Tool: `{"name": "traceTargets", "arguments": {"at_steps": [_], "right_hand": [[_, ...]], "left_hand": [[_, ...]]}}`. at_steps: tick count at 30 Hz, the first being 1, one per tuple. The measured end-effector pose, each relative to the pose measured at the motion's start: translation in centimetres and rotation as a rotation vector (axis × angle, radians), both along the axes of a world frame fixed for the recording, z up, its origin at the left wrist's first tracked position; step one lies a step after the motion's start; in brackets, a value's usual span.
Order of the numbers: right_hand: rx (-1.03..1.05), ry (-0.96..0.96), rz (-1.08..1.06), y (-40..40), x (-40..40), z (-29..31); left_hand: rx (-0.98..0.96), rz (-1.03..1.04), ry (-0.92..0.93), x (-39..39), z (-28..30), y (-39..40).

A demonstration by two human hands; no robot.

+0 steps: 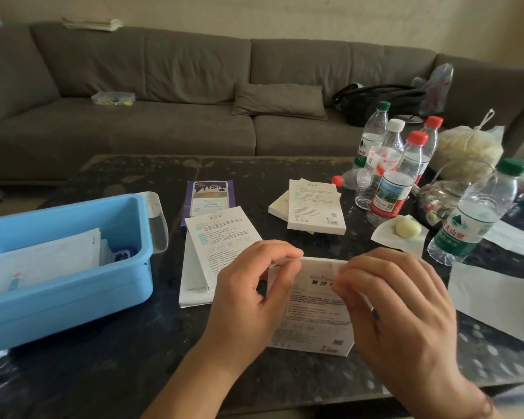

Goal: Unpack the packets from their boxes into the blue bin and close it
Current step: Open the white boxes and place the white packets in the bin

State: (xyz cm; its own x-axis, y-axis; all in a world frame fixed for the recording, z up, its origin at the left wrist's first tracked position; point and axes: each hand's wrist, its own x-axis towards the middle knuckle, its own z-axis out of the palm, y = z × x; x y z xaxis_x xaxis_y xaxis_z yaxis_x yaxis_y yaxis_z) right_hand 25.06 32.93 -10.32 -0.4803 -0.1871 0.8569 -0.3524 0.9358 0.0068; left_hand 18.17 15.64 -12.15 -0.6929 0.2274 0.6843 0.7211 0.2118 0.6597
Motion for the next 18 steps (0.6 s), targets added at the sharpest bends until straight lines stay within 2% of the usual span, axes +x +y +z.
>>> {"name": "traceTargets", "arguments": {"at_steps": [3,8,12,15,18], "right_hand": [[-0.027,0.0,0.011,0.0,-0.1,-0.1],[-0.167,0.005,0.023,-0.3,-0.4,-0.1],[-0.27,-0.009,0.008,-0.5,-0.6,0.3],[-0.229,-0.022,0.014,-0.4,-0.5,0.2],[-0.13,-0.028,0.024,0.0,-0.1,-0.2]], "left_hand": [[0.009,0.037,-0.01,0.3,0.0,0.4],[0.118,0.05,-0.174,1.5,0.2,1.4],[0.235,-0.052,-0.447,2.1,0.7,2.1],[0.292,-0.101,-0.548,2.1,0.8,2.2],[0.326,-0.148,-0.553,2.1,0.8,2.1]]}}
